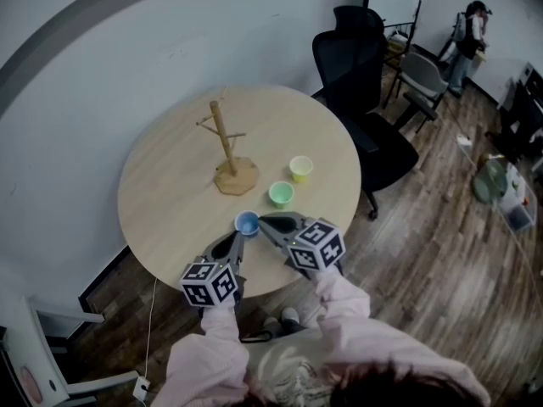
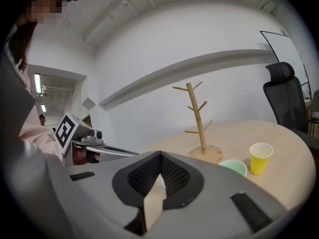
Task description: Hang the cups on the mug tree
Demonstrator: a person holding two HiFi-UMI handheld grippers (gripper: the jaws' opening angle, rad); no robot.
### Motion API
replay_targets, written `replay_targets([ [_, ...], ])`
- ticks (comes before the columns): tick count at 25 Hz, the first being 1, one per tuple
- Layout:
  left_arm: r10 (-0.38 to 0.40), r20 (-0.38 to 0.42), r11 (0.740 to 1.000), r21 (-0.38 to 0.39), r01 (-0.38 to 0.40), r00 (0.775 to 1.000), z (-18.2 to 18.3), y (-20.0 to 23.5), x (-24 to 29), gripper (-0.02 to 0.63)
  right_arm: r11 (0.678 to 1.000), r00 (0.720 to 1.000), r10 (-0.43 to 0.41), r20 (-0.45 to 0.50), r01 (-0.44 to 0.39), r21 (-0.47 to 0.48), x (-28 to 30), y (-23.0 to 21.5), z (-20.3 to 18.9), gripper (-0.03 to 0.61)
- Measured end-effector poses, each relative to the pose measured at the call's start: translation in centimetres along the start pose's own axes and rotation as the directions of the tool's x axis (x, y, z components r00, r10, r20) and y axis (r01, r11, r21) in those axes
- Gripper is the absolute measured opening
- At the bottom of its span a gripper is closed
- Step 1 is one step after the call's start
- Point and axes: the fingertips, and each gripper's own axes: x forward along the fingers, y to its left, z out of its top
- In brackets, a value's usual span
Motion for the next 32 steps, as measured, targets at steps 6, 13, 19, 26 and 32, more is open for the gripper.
replay_targets([
  [6,-0.002,-0.035,1.0,-0.012,0.001,0.999,-0.7,0.9,0.2,0.0,0.999,0.999,-0.043,-0.021,0.043,0.015,0.9,-0.9,-0.8,-0.011],
  [13,-0.018,-0.075,0.999,-0.039,0.015,0.997,-2.0,2.0,0.6,0.0,0.996,0.991,-0.094,-0.091,0.094,-0.004,2.4,-1.4,-3.4,0.037],
  [19,-0.03,-0.109,0.999,-0.046,0.025,0.994,-3.1,2.6,1.1,0.0,0.992,0.981,-0.127,-0.147,0.123,-0.034,3.1,-2.0,-5.3,0.072],
  [26,-0.03,-0.13,0.997,-0.076,0.021,0.991,-4.6,3.6,1.3,0.0,0.99,0.97,-0.135,-0.201,0.125,-0.058,3.6,-2.2,-7.9,0.118],
  [32,-0.04,-0.158,0.996,-0.082,0.027,0.987,-5.6,3.6,1.7,0.0,0.99,0.964,-0.143,-0.225,0.138,-0.037,3.8,-2.5,-8.9,0.161],
])
